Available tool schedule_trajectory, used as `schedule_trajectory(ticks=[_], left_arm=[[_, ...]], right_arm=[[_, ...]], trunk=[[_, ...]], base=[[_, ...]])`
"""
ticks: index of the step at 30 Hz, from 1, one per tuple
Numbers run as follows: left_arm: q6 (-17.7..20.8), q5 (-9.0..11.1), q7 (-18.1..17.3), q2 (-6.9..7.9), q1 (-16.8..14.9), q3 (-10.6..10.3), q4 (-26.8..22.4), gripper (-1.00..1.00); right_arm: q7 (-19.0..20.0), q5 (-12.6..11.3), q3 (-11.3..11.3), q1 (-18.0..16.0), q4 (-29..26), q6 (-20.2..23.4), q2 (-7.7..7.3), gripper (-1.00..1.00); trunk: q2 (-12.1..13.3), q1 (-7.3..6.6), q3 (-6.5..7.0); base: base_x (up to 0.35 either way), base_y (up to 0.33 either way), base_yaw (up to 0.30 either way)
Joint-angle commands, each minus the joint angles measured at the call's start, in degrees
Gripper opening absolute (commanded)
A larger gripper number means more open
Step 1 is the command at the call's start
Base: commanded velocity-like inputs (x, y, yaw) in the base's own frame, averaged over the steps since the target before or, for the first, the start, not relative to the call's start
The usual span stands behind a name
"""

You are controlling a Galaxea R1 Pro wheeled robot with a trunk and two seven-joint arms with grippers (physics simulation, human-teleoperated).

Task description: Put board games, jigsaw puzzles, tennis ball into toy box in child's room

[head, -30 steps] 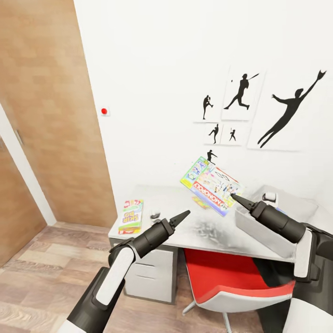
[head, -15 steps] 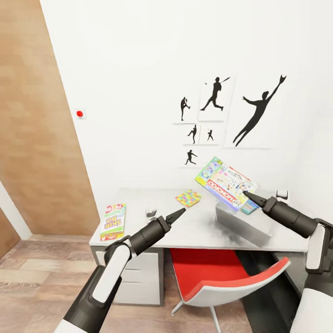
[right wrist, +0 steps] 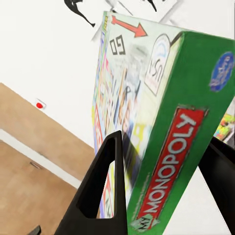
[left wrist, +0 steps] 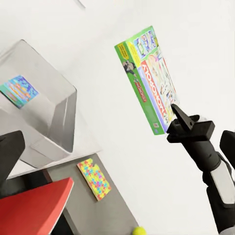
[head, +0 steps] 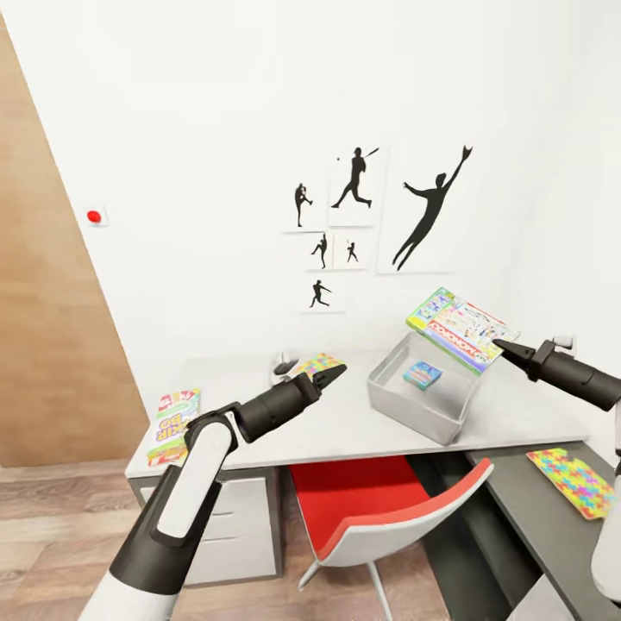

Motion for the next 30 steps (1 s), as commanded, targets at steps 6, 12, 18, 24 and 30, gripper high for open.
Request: schedule_trajectory(ticks=[6, 12, 18, 24, 30], left_arm=[[3.07, 5.94, 6.81, 0.78, -1.74, 2.05, -0.81, 1.0], [7.64, 7.61, 9.74, 3.4, -0.75, 9.81, -1.39, 1.0], [8.23, 8.05, 13.01, 4.22, -0.16, 11.03, -1.52, 1.0], [8.47, 8.63, 14.42, 4.48, 0.05, 11.62, -1.67, 1.0], [8.52, 8.96, 14.94, 4.59, 0.13, 11.58, -1.78, 1.0]], right_arm=[[0.07, -0.44, 0.23, -0.93, 2.39, 0.54, -1.04, -1.0], [-0.01, -0.04, 1.48, -1.05, 3.8, 0.54, -0.62, -1.0], [-0.13, 0.14, 3.43, -1.09, 4.35, 0.54, -0.48, -1.0], [-0.19, 0.17, 4.54, -1.01, 4.48, 0.54, -0.55, -1.0], [-0.19, 0.11, 4.97, -0.89, 4.33, 0.54, -0.51, -1.0]], trunk=[[-0.09, 0.02, -0.09], [-0.09, 0.02, -0.09], [-0.09, 0.02, -0.09], [-0.09, 0.02, -0.09], [-0.09, 0.02, -0.09]], base=[[0.0, 0.0, -0.189], [0.0, 0.0, -0.023], [0.0, 0.0, -0.005], [0.0, 0.0, -0.002], [0.0, 0.0, 0.0]])
